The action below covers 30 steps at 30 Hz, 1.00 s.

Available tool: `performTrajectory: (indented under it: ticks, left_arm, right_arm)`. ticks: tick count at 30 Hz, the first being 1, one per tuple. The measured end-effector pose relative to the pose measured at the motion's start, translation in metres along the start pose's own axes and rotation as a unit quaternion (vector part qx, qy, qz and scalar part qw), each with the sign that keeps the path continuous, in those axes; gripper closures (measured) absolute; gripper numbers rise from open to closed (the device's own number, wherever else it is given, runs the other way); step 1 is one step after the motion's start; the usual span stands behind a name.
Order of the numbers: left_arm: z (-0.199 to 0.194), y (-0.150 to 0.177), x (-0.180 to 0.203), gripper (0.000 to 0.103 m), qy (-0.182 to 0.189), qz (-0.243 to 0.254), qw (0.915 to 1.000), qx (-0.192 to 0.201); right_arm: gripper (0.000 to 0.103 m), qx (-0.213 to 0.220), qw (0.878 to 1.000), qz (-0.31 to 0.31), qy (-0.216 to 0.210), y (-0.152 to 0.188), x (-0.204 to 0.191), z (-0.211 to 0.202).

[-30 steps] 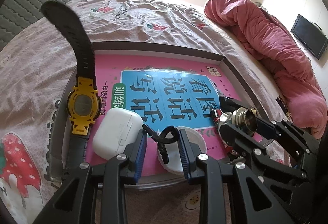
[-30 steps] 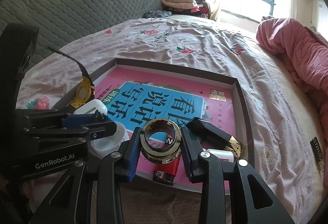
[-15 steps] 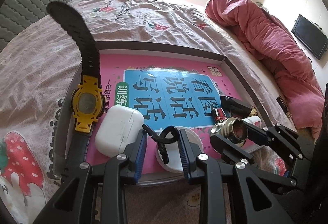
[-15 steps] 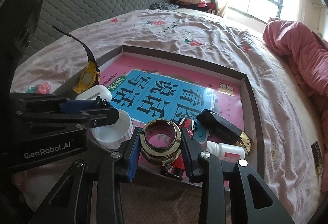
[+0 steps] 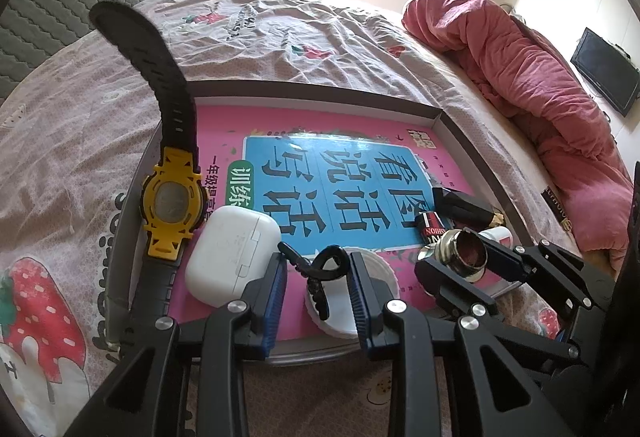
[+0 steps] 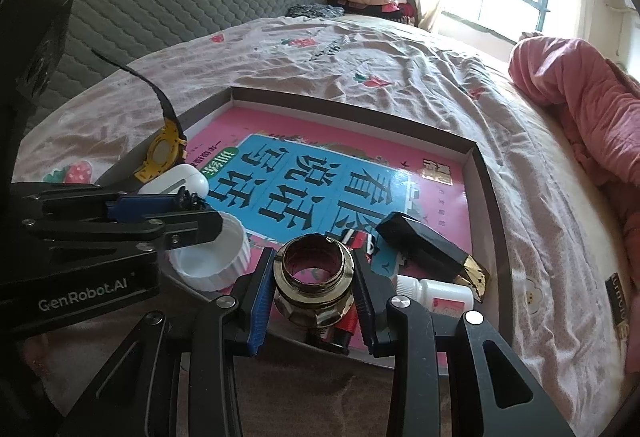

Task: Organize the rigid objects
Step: 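Lower the metal jar into the box beside the pill bottle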

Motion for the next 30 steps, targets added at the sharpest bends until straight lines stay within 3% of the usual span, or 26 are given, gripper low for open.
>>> performTrajectory:
  ticks: [24,30]
  left_arm:
    - [0.0024,0.0023,-0.0003,0.073,-0.007,0.004,0.9999,-0.007]
    - [0.0029,0.0029,0.0005,0.073,-0.007,0.003,0.9999,-0.007]
  right_arm:
    - [0.065,0.004,1.000,0.006,0.000,0.0016,0.0025,-0.0017]
    - [0.058,0.006,1.000,0.015,0.009,0.0031,0.0075,-0.0042]
Point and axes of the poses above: each gripper's, at about its wrist camera, not at the fingertips, and z roughly the way its jaws point, x to its right, y to its underside, the point moved 3 cm from there along z, roughly the way its jaws point
